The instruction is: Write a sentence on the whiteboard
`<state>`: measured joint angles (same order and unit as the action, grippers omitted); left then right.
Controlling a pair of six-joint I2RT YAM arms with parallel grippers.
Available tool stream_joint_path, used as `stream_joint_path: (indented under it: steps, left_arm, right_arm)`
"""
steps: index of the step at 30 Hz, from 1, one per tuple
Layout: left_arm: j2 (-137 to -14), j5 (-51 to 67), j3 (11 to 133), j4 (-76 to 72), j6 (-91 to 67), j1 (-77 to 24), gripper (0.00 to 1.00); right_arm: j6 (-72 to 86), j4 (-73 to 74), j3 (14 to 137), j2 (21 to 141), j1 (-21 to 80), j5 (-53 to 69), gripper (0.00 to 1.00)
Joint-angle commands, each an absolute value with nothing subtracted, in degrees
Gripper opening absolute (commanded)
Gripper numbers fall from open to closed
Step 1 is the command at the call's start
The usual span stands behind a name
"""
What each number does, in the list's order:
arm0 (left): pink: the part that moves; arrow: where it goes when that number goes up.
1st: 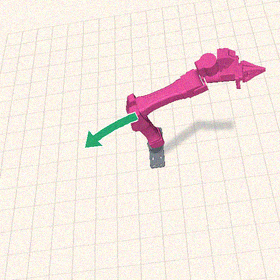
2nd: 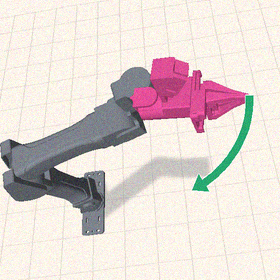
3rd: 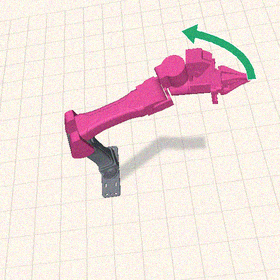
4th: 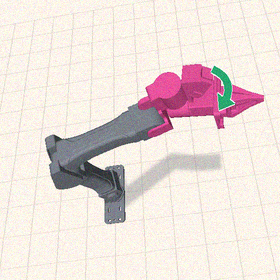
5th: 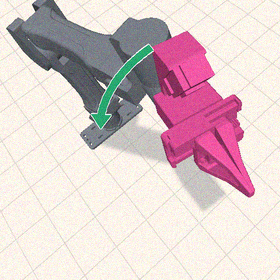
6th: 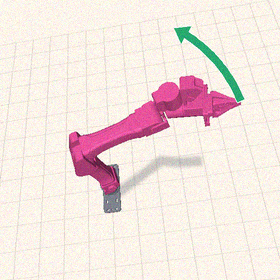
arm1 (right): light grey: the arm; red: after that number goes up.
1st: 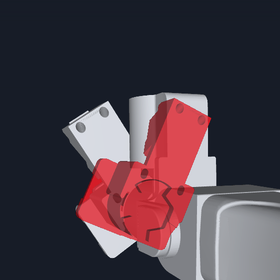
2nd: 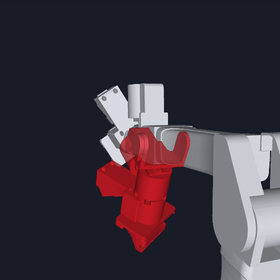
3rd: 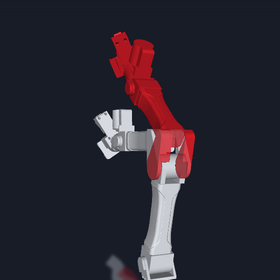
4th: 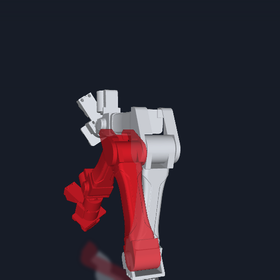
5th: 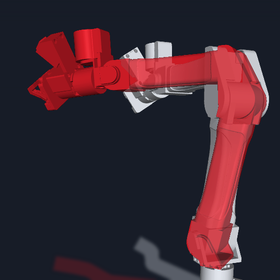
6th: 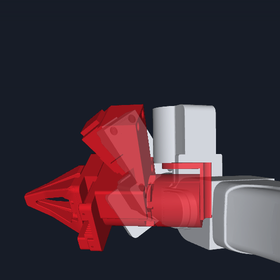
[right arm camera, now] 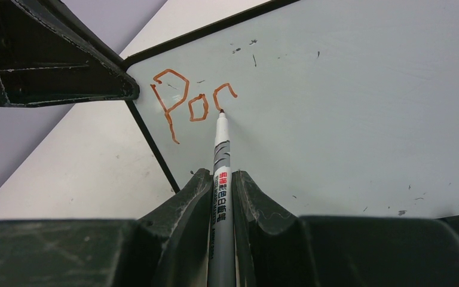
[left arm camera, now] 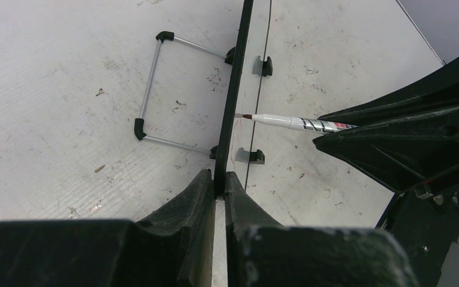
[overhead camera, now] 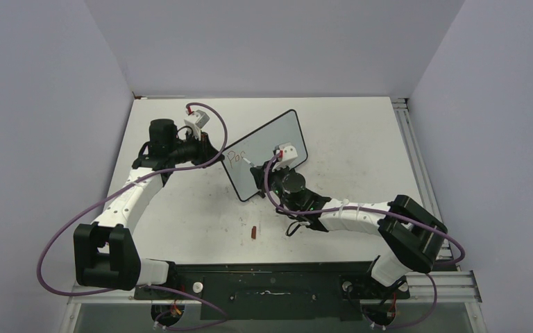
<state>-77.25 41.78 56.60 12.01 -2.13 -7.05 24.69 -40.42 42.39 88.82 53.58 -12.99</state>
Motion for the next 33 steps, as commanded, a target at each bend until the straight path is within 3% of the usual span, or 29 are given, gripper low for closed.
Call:
stream_joint_path:
  steps: [1, 33]
  left_arm:
    - [-76.24, 42.44, 59.06, 12.08, -0.61, -7.12, 0.00]
    - [-76.02, 42.51, 58.91, 12.13, -0.54, -7.12, 0.00]
  right_arm:
    - [24.81, -40.08, 42.66, 88.97, 53.61, -16.40, 0.05]
    - [25.63, -39.59, 41.13, 88.61, 54.57, -16.97, 0.05]
